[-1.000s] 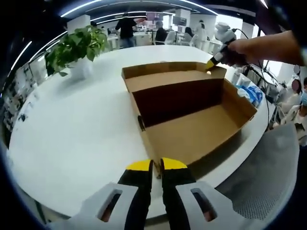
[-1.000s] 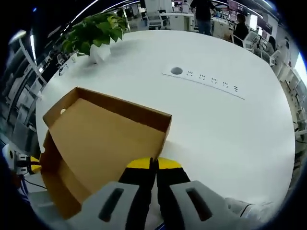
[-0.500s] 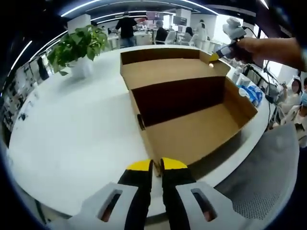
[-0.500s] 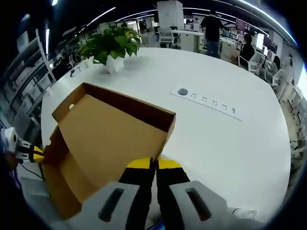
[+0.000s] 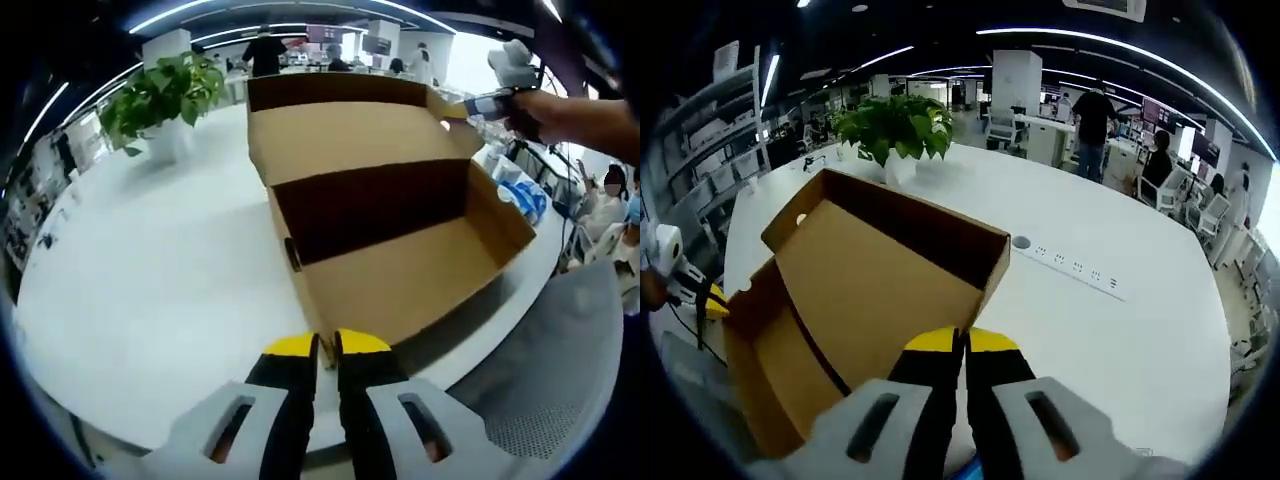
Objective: Operate the shoe box by opening the lid, removing the specified soft item, and placing it in the target area until the item is outside and the box remains undamaged.
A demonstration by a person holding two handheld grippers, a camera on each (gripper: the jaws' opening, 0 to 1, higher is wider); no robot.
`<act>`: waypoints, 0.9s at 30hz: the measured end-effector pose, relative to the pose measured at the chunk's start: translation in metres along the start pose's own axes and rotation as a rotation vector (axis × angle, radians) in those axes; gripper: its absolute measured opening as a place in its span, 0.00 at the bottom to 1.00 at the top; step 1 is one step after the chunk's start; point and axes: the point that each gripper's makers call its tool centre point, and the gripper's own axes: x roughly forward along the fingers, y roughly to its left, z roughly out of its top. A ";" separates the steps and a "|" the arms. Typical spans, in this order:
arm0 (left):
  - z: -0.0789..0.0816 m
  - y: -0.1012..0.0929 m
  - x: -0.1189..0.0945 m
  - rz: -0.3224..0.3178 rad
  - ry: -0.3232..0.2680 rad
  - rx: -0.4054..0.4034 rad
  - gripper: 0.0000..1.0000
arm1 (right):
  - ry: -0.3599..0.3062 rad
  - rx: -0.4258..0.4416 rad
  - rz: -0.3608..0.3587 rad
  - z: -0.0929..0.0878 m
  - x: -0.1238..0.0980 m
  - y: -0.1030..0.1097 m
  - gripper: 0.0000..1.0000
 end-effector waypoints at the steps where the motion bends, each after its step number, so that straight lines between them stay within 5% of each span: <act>1: 0.000 0.000 0.000 0.001 0.000 -0.001 0.03 | -0.003 -0.013 -0.008 -0.001 -0.003 0.000 0.00; 10: 0.002 0.000 0.001 0.007 -0.008 -0.019 0.04 | -0.135 -0.074 0.009 0.011 -0.018 0.009 0.00; 27: 0.003 0.000 0.001 0.012 -0.018 -0.045 0.04 | -0.162 -0.075 0.020 0.002 -0.049 0.028 0.00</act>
